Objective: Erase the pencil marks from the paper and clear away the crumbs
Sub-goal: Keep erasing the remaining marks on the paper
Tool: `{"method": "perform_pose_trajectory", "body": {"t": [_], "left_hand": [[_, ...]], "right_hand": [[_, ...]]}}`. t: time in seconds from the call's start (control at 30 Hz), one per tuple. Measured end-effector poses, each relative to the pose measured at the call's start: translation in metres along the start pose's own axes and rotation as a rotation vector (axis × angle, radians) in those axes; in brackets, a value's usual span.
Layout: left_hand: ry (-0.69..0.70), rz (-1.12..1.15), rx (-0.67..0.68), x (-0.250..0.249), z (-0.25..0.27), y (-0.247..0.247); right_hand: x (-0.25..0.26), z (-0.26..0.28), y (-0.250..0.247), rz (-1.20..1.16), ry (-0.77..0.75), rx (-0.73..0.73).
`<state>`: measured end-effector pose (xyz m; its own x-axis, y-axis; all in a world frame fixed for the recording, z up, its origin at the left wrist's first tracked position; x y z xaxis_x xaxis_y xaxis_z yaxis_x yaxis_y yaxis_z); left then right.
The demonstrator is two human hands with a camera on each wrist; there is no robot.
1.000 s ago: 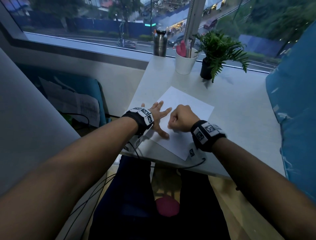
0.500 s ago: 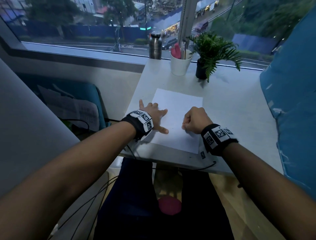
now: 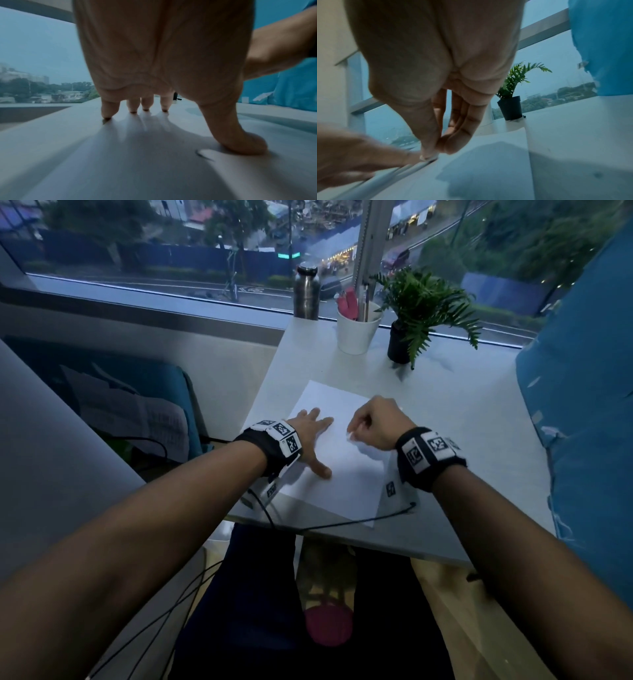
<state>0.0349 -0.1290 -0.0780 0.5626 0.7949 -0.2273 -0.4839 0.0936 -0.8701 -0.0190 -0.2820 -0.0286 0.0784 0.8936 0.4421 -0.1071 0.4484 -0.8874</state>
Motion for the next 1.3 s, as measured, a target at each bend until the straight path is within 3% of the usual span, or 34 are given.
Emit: {"method": "perform_pose_trajectory", "body": {"t": [0.17, 0.53, 0.7, 0.9, 1.07, 1.2, 1.3], "left_hand": [[0.008, -0.17, 0.093, -0.003, -0.006, -0.015], [0.033, -0.068, 0.12, 0.01, -0.018, -0.002], [0.003, -0.077, 0.106, 0.015, -0.016, -0.003], [-0.006, -0.078, 0.119, 0.015, -0.015, -0.004], [-0.009, -0.09, 0.111, 0.014, -0.013, -0.004], [-0.006, -0.086, 0.121, 0.014, -0.012, -0.005], [-0.003, -0.083, 0.112, 0.015, -0.012, -0.004]], "right_hand": [[0.007, -0.028, 0.006, 0.082, -0.05, 0.022], [0.013, -0.048, 0.027, -0.003, -0.068, -0.022], [0.022, -0.036, 0.03, 0.101, -0.169, 0.186], [0.016, -0.052, 0.02, 0.029, -0.067, 0.003], [0.024, -0.029, 0.029, 0.082, -0.152, 0.252], [0.016, -0.05, 0.019, 0.0, -0.019, 0.012], [0.019, -0.043, 0.024, 0.019, -0.04, 0.071]]}}
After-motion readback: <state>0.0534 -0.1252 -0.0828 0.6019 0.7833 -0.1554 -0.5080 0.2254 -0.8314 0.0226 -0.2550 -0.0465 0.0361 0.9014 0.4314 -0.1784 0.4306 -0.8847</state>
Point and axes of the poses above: each hand's wrist, its own z-axis away from the middle knuckle, its own y-axis out of the palm, x = y × z, the point moved 4 cm from there along -z, towards the middle knuckle, and after that the axes turned 6 degrees about z, right-handed, at the moved point
